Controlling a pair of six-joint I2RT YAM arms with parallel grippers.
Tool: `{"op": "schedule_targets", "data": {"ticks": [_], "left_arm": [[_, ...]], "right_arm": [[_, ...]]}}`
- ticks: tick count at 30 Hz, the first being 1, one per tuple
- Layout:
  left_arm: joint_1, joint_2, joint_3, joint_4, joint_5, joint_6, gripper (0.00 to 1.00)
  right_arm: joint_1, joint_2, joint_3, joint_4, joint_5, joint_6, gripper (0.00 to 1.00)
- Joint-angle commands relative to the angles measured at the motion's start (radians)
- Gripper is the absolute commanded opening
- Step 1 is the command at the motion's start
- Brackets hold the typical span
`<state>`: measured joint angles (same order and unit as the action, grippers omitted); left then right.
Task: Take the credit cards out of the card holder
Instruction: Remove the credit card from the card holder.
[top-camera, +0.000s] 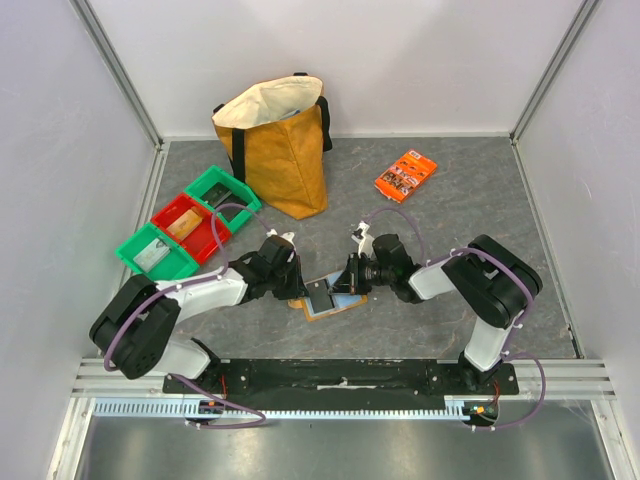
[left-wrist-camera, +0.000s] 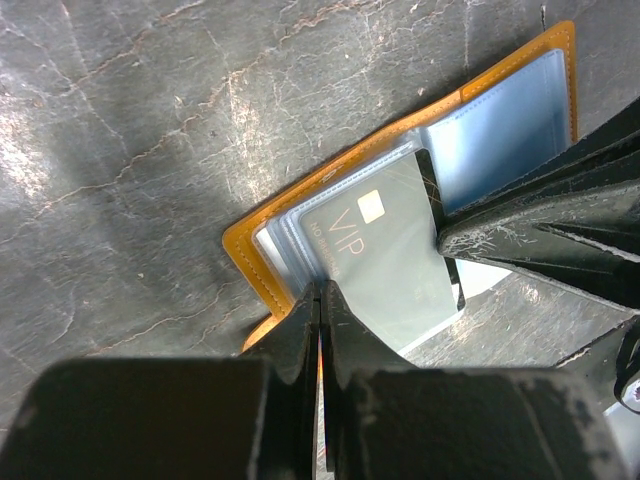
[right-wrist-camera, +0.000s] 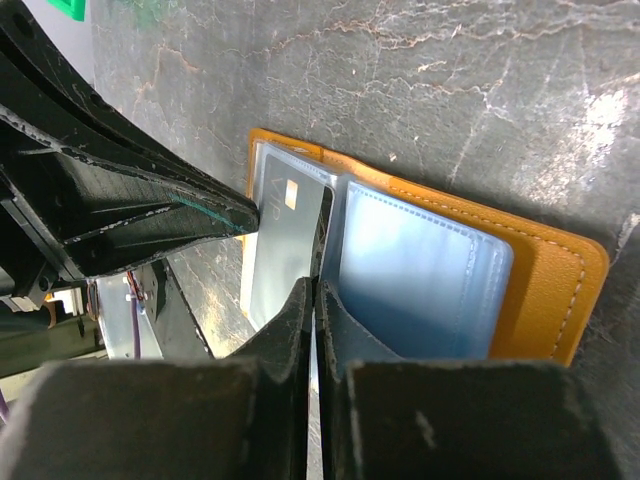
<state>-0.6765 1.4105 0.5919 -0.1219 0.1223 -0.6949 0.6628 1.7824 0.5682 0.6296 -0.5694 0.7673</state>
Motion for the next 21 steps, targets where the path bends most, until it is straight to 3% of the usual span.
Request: {"op": "schedule_targets", "data": {"ticks": [1, 10, 13, 19, 21], "left_arm": [[-0.024, 0.061, -0.02, -0.035, -0.041, 0.014, 0.02], [-0.021, 0.073, -0.023, -0.058, -0.073, 0.015, 0.02], [-0.023, 0.074, -0.018, -0.058, -0.072, 0.018, 0.02], [-0.021, 0.051, -0.015, -0.053, -0.067, 0.024, 0.02], [-0.021, 0.045, -0.012, -0.051, -0.066, 0.025, 0.02]], "right_arm": [[0.011, -0.006, 0.03, 0.081, -0.078, 0.015, 0.01], [-0.089, -0.041, -0.014, 0.019, -0.118, -0.039, 0.0], [-0.091, -0.028, 0.013, -0.057, -0.142, -0.079, 0.0], [-0.092, -0.026, 0.015, -0.05, -0.138, -0.072, 0.0], [-0.092, -0.02, 0.019, -0.036, -0.153, -0.06, 0.13]]}}
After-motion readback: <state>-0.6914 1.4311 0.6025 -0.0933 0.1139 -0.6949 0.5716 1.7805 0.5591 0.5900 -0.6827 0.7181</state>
